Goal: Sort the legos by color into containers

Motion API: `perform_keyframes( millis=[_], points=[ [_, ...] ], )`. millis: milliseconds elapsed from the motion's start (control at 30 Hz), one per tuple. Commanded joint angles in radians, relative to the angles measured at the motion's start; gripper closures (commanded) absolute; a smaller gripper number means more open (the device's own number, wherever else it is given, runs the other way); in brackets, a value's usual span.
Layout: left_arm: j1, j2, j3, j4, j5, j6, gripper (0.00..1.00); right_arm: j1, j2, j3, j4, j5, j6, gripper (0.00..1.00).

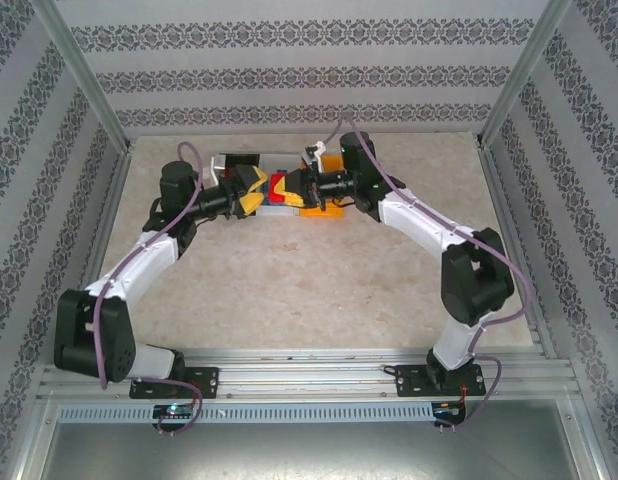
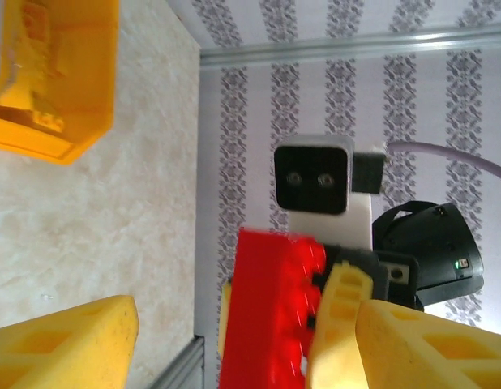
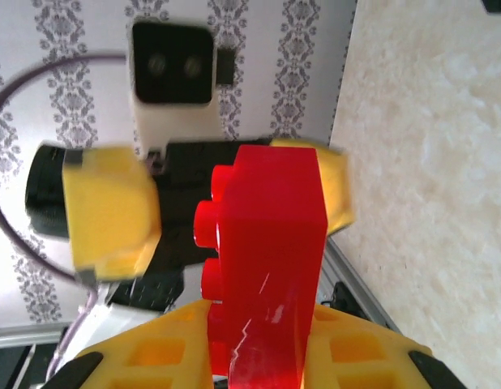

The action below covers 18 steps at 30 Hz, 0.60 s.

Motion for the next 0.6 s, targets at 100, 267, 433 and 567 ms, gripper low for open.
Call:
perform_keyframes(
  millis=[100, 267, 433, 567],
  points=[
    [0.056, -0.171, 0.02, -0.34, -0.168, 0.195, 0.27, 0.005, 0.156, 0.229, 0.013, 0.096, 0.064, 0.77],
    [0.066, -0.254, 0.077, -0.624, -0.285, 0.332, 0.27, 0.013, 0.317, 0.413, -0.063, 0.202, 0.106, 0.77],
    [0.072, -0.317, 0.048, -0.76, -0.361, 0.322, 0.27, 0.036, 0.48, 0.622, -0.117, 0.26, 0.142, 0.77],
    [0.075, -0.372, 0.016, -0.815, -0.381, 0.326, 0.27, 0.062, 0.631, 0.842, -0.191, 0.272, 0.157, 0.77]
  ],
)
